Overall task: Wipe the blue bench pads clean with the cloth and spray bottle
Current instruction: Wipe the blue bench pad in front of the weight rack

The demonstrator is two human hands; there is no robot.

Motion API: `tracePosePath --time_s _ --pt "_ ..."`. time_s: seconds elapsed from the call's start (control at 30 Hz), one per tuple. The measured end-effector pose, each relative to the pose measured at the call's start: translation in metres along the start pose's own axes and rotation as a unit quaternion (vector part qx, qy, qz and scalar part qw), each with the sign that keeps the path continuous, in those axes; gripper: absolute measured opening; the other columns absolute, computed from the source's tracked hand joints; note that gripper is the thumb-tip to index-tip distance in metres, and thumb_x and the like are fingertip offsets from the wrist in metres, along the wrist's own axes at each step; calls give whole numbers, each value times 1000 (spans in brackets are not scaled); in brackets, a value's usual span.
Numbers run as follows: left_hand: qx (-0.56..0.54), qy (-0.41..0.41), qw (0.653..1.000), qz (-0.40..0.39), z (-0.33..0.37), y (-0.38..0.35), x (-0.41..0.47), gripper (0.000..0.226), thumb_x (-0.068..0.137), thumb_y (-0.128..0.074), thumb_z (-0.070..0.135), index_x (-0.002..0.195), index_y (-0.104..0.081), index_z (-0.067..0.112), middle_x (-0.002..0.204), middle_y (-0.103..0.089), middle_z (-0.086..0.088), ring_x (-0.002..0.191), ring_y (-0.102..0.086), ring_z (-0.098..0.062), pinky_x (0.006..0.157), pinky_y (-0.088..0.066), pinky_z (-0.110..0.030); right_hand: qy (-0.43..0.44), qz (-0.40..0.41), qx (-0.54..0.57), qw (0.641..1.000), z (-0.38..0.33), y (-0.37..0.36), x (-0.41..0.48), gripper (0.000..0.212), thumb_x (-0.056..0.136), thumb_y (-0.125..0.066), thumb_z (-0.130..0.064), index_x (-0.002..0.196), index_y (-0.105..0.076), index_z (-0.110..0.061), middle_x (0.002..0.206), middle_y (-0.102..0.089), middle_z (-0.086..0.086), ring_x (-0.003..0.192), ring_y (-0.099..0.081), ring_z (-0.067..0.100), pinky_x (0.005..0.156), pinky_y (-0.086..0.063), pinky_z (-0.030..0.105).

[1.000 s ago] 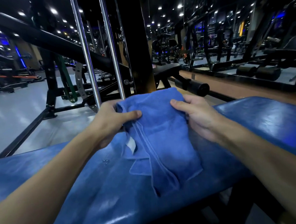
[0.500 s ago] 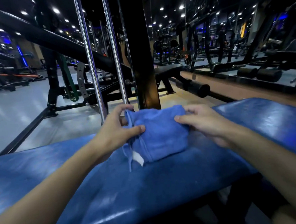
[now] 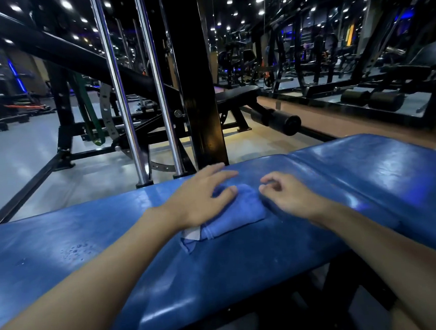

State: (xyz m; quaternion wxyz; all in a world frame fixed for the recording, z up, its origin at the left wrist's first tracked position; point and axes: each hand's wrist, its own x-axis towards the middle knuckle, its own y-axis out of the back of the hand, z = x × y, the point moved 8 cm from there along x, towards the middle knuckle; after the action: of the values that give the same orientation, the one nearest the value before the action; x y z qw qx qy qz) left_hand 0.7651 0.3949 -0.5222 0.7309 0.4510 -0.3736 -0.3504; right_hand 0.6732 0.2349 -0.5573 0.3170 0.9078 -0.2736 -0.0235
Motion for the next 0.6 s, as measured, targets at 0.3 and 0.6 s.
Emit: tracePosePath --time_s 0.3,0.6 --pt "179 131 969 -106 9 -39 -21 69 95 -10 68 156 -21 36 147 -45 -7 129 -45 -40 106 -34 -46 34 -15 -135 990 24 11 5 22 95 -55 -39 115 -60 -30 104 -63 -15 104 -60 11 100 -46 37" --pt "100 34 993 -60 34 -43 -48 85 76 -7 77 155 -14 46 164 -21 3 149 -18 -16 120 -17 -32 151 -56 -270 949 12 -7 -5 60 92 -22 -58 126 -61 -28 132 -54 -12 127 -45 12 110 -27 34"
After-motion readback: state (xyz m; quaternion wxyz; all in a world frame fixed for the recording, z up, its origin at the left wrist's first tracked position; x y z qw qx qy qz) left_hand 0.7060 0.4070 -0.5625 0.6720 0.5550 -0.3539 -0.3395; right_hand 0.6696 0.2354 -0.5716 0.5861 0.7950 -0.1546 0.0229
